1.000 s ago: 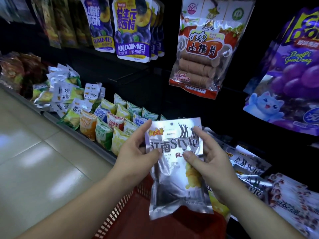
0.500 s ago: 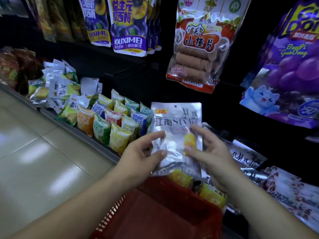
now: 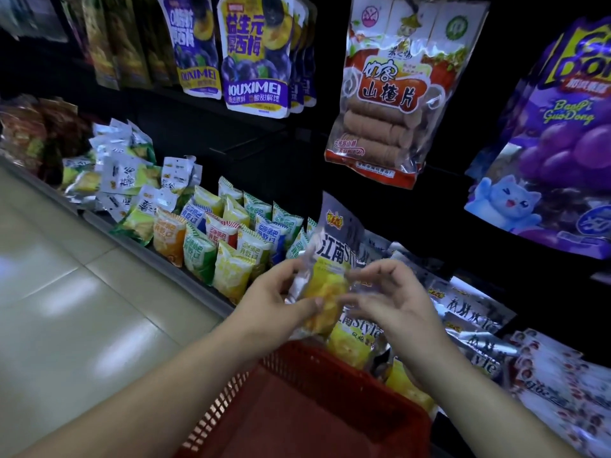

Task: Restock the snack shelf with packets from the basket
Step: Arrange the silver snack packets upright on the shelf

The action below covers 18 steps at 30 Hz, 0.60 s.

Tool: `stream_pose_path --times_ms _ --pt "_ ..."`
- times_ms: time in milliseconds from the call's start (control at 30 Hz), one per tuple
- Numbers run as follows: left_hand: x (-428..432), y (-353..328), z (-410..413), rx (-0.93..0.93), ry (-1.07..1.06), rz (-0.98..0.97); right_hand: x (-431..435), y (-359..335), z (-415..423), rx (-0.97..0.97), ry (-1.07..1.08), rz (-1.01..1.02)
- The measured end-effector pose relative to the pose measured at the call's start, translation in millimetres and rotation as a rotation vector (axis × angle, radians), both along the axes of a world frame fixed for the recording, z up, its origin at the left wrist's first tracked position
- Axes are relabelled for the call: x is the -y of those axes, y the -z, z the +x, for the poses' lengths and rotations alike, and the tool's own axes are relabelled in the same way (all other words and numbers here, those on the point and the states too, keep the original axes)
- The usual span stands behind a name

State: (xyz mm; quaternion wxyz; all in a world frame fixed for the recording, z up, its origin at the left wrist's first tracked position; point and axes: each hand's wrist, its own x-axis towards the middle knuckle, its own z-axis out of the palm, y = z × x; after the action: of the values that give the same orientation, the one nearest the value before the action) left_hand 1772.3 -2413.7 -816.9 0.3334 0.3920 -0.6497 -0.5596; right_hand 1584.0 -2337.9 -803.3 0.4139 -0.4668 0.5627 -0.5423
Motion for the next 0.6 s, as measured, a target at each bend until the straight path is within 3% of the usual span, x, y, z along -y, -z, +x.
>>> stream_pose_path --times_ms 100,200,367,467,600 --pt "7.2 -5.1 3.2 -0.054 0.116 0.078 8.1 -4.2 -18.2 -0.453 0.142 -0.034" --pt "9.6 -11.9 1.6 -0.072 0.211 0.106 19.7 -4.6 -27.2 -0.359 0.054 -0.018" --pt "38.1 10.0 6.8 -0.042 0.067 0.071 53.0 1.8 -25.8 -0.209 0.111 0.027" --pt "60.2 31.0 5.7 0.089 -0.062 -0.01 87.7 6.5 -29.7 -0.221 0.028 0.122" --pt "104.3 52.1 3.7 0.259 -0.225 -0.026 132.9 24.9 -27.0 -0.377 0.094 0.045"
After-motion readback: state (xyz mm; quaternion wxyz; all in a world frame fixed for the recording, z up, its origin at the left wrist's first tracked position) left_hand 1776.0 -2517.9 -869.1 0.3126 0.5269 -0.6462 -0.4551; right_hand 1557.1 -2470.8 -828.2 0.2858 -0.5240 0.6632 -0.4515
